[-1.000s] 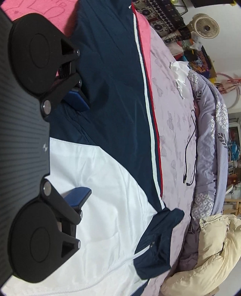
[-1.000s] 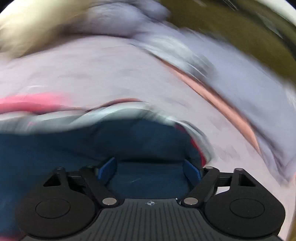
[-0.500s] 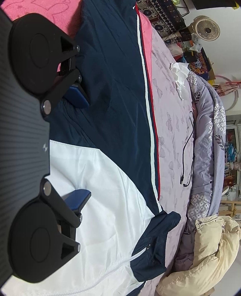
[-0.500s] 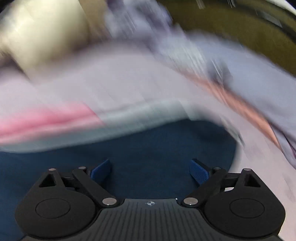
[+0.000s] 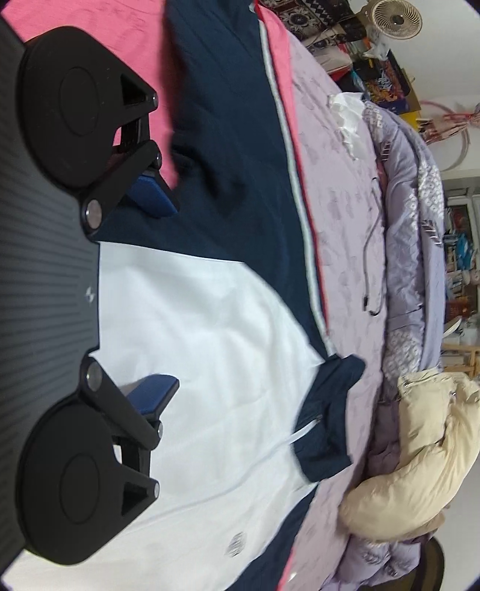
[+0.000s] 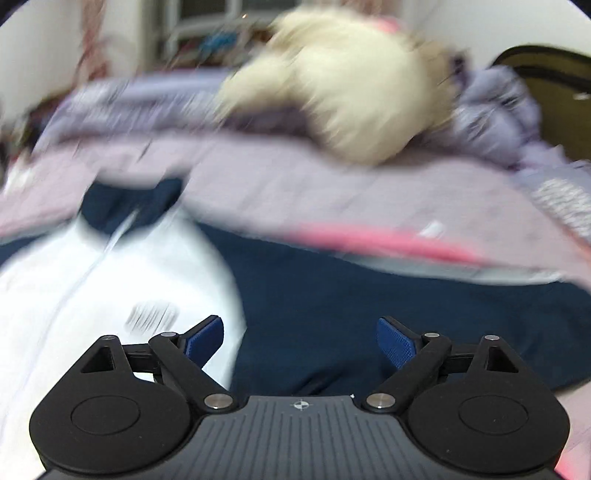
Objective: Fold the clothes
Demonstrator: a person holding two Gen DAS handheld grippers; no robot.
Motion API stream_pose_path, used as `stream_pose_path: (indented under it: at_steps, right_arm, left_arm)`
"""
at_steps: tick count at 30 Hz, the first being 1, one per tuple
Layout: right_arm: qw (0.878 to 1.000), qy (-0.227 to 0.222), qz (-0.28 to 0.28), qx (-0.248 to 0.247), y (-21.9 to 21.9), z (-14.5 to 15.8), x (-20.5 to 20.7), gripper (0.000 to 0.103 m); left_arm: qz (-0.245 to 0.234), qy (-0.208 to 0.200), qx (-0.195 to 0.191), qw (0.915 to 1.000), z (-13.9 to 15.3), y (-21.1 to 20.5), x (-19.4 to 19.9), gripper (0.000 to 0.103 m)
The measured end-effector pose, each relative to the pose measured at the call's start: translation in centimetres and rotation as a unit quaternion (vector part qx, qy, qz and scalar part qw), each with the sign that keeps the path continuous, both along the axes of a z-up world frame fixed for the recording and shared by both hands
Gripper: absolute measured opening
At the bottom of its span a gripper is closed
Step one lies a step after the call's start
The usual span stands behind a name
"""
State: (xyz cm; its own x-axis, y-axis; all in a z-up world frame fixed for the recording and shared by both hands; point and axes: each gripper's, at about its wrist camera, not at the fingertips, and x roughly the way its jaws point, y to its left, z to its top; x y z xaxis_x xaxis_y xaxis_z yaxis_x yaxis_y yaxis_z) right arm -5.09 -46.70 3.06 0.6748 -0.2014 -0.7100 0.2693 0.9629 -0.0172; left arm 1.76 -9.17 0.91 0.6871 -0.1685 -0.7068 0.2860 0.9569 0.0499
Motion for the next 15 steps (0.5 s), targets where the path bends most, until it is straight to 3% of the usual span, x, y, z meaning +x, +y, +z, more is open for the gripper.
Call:
stream_pose_path:
  at_steps: [1,3,7,10,14,15]
  right_arm:
    - [0.999,0.033,0.005,0.013,0.8,-1.2,-0.1,0.091]
    - [0.998,0.059,0.003,0.028,2.8,-2.5,-2.5,0.093]
    - [0.997,0.061,0.007,0.054,4.0,-1.9,-8.6,0.098]
    - [0.996,0.079,0.025,0.040,5.5,-1.4,-12.8,0.101]
    - [0.998,0.046,0.024,0.036,8.2,1.1,-18.9,0.103]
    - [0.999,0.032,0.030,0.029,9.6,2.2,-20.4,0.103]
  left_arm:
    - [-0.006,0.005,0.004,1.0000,-0.1,0.4,-1.0,0.094]
    - [-0.020,0.019,0.008,0.9996,-0.3,1.3,-3.1,0.094]
    - [-0.039,0.027,-0.002,0.9989,0.1,3.6,-7.8,0.094]
    - [-0.034,0.042,-0.021,0.9983,1.2,5.3,-11.4,0.094]
    - [-0.028,0.105,-0.076,0.9912,4.6,6.9,-16.0,0.095]
    - [-0.034,0.098,-0.071,0.9920,5.8,6.8,-17.4,0.095]
